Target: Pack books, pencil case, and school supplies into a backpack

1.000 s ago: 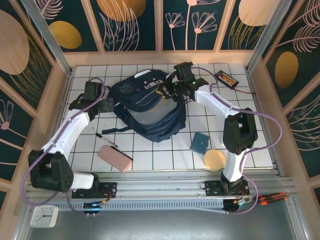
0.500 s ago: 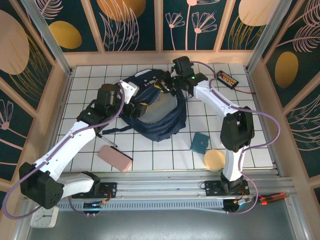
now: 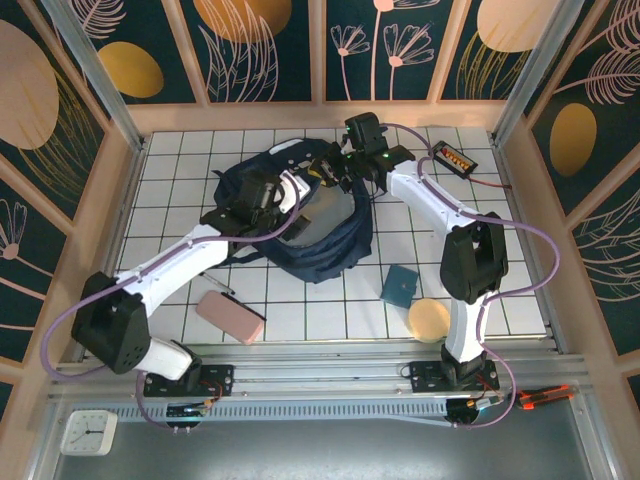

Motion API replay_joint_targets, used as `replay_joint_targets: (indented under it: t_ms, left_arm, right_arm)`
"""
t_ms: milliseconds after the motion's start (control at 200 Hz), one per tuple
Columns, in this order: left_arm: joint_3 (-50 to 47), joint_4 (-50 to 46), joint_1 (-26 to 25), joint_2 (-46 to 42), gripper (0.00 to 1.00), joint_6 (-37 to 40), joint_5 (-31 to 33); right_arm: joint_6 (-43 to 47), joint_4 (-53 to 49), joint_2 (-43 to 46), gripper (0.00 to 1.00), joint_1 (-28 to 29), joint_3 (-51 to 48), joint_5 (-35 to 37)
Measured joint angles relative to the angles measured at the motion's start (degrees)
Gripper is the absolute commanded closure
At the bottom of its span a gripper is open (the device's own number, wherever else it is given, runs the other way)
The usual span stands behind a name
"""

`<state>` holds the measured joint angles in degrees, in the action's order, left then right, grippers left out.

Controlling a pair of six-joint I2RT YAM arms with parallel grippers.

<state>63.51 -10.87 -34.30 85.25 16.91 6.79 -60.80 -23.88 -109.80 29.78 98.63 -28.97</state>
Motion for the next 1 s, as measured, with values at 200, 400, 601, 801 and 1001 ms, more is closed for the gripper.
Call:
replay_joint_targets:
  t_ms: [200,400,601,801,1001]
  left_arm:
    - [5.6,0.35,-0.66,5.9,1.0,-0.94,6.25]
    - [7.28,-0.48,-0.55,8.81,1.0,-3.61,7.17]
    - [8.68,-1.55,0.42,8.9,1.0,-6.51,5.99]
    - [9.99,-2.86,1.6,8.9,1.0,-8.83,3.93]
    - [10.01,-3.5,2.14,8.9,1.0,-10.19,2.19]
  right_arm:
    - [-0.81,2.14,0.02,0.72,-0.2,-0.48,0.92]
    - [3.93,3.78,8.92,0.46,-0.44,-10.88,6.16]
    - [17.42,8.55,39.82,0.19,6.91,-34.97,19.67]
    - [36.28,16.85,54.84,0.19,25.11,-53.09,24.96]
    - [51.49,15.98,31.26,0.18,40.79,-48.24,28.59]
